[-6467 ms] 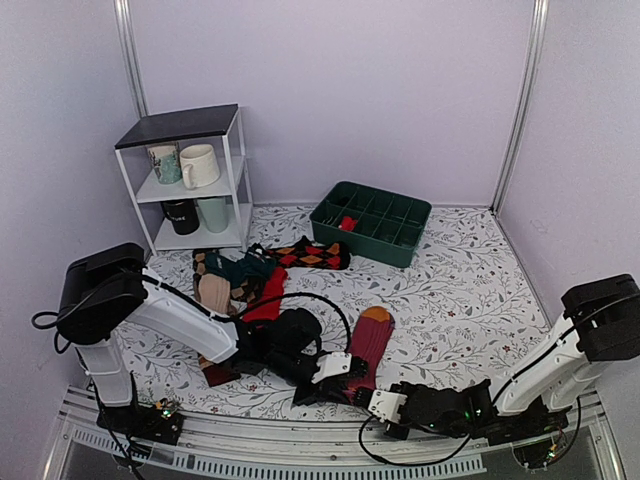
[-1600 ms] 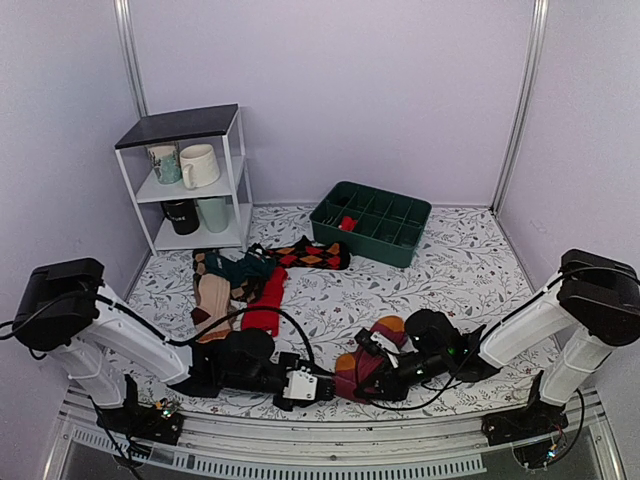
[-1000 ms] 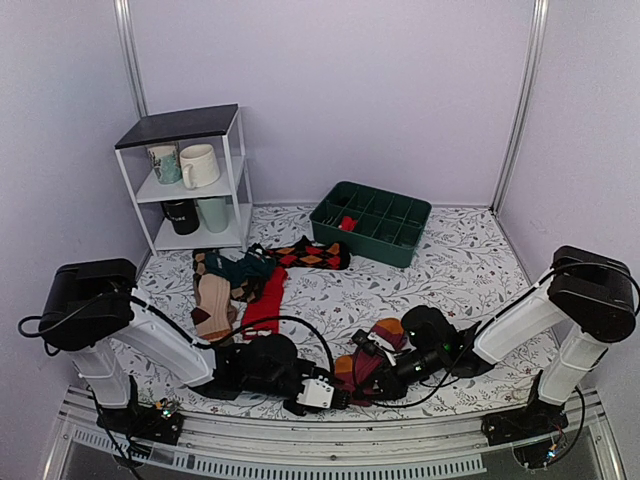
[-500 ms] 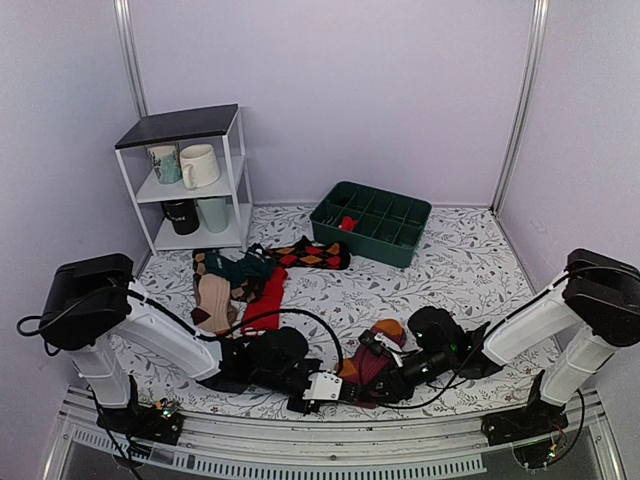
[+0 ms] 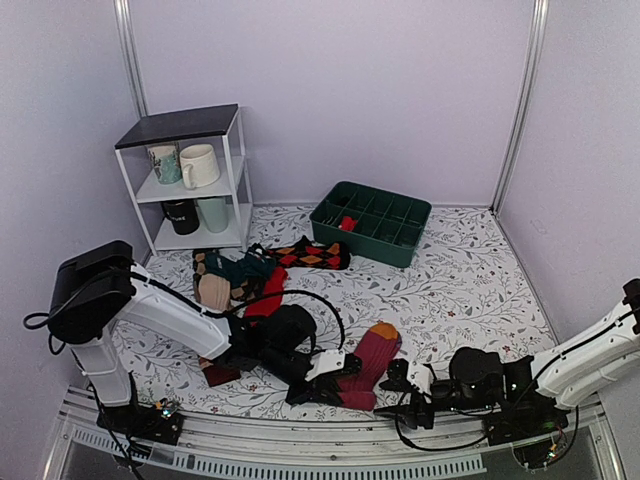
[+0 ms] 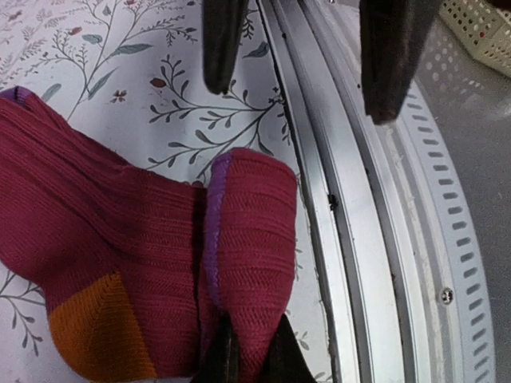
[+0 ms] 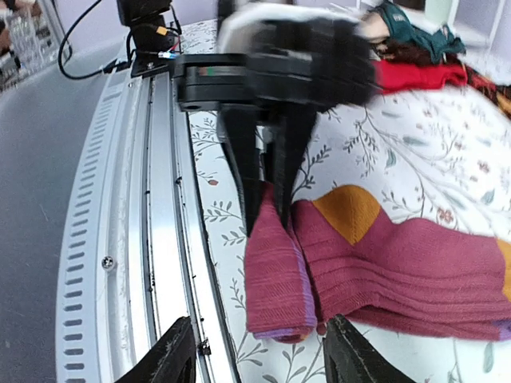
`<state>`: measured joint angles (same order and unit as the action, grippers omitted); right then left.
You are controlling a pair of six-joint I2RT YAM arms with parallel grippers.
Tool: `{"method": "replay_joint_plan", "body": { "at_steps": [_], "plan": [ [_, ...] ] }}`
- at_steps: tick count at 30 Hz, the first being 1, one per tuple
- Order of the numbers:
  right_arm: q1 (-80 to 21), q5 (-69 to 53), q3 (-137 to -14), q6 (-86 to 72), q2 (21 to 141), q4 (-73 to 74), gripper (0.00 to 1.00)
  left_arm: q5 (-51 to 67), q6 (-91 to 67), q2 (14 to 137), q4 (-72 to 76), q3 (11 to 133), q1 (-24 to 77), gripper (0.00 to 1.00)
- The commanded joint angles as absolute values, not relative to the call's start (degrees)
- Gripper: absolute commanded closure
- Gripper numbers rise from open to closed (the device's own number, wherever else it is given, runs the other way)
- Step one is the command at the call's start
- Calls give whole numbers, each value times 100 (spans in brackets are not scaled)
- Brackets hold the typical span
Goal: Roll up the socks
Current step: Roll a pair of socks at the center of the board.
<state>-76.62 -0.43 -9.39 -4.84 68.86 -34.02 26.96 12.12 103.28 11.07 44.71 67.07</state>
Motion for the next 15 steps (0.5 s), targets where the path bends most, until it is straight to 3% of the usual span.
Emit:
{"method": "replay_joint_plan", "body": {
  "at_steps": [1,8,15],
  "plan": [
    [-8222,1158,-1102,459,7201,-3627,44,3081,897,10853,31,4449,6537,100],
    [-8604,1530,-1811,710,8445,-3357,42,3145,936,10960,9,4481,6484,100],
    [-8629,1587,-2031,541,8829,-3046,45,3139,956,10984,31,4459,6463,100]
  ]
}}
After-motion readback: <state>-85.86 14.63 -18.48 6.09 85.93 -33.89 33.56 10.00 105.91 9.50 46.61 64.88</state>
